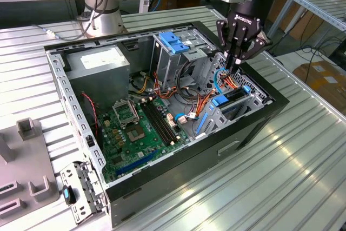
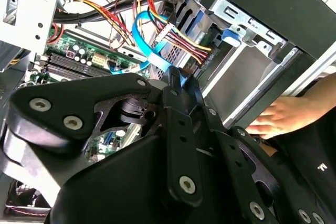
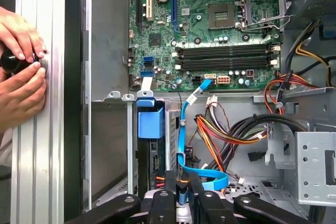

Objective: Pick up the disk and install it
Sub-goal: 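Insert the second disk wire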

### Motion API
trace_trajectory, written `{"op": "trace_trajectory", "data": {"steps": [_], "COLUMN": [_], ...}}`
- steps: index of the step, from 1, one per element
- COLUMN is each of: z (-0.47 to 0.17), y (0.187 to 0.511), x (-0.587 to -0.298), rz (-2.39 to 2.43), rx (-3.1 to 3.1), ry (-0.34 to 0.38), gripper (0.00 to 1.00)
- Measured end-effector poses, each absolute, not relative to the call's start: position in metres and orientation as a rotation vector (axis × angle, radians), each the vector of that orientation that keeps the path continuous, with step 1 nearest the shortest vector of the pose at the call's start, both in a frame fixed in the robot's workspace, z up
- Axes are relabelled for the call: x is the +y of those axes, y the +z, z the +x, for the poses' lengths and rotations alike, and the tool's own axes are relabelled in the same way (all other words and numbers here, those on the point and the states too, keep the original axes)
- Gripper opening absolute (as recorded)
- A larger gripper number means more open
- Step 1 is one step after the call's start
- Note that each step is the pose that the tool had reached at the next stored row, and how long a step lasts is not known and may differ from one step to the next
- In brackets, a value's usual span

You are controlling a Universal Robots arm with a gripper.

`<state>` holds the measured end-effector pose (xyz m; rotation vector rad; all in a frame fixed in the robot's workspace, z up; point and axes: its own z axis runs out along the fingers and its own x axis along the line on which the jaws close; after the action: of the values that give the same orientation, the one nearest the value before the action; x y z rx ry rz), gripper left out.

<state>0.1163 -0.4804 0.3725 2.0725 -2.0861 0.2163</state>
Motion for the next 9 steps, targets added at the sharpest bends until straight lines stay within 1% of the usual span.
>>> {"op": "trace_trajectory", "data": {"steps": [1,2,7,8,9], "z": [0.1163,0.1163,0.1163,0.1163,0.1163], "y": [0.3721,0.3715,0.3694,0.3692,0.3689], "x": [-0.4804,-0.4803,-0.4803,-0.4803,-0.4803], "rz": [2.071,2.07,2.063,2.061,2.06], "rx": [-2.085,-2.084,-2.077,-2.075,-2.074], "ry": [0.218,0.221,0.233,0.236,0.239], "gripper": [0.23,0.16,0.16,0.24,0.24]}}
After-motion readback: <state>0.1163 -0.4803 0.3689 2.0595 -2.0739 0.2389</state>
